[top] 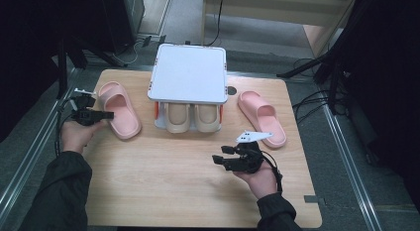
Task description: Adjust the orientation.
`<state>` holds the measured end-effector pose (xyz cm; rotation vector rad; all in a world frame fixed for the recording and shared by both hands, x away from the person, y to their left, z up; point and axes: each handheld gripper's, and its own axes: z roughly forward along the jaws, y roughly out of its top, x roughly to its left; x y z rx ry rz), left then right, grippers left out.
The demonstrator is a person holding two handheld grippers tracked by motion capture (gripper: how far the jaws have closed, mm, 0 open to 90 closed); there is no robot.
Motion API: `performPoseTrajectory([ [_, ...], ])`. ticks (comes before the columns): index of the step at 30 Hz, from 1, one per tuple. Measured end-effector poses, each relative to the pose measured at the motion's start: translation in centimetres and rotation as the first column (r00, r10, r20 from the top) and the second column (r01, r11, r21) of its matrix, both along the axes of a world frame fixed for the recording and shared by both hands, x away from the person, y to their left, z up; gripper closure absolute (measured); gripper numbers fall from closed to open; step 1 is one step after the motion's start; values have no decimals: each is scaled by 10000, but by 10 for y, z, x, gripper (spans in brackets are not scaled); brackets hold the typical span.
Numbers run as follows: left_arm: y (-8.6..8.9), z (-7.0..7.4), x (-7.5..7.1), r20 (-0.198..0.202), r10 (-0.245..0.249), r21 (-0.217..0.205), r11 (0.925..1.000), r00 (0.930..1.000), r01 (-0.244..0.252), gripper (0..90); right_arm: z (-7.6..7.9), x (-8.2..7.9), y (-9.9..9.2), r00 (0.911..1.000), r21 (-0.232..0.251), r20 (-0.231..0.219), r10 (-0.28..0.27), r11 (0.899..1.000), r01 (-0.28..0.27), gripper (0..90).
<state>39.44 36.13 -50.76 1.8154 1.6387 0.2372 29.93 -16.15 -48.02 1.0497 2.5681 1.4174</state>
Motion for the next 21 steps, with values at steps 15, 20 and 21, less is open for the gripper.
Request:
performPoseTrajectory([
  [15, 17, 23, -26, 768, 410, 8, 9992, 9962, -412, 583, 1, 5, 13, 9993, -117, 3, 374, 9992, -374, 453],
  [20, 22, 12, -18, 639, 570, 198, 9981, 9963, -584, 471, 1, 4, 12, 9994, -150, 48, 338, 9993, -337, 454],
  [21, 22, 10, -16, 605, 613, 244, 9977, 9963, -628, 469, 1, 4, 12, 9995, -166, 37, 321, 9993, -321, 453],
])
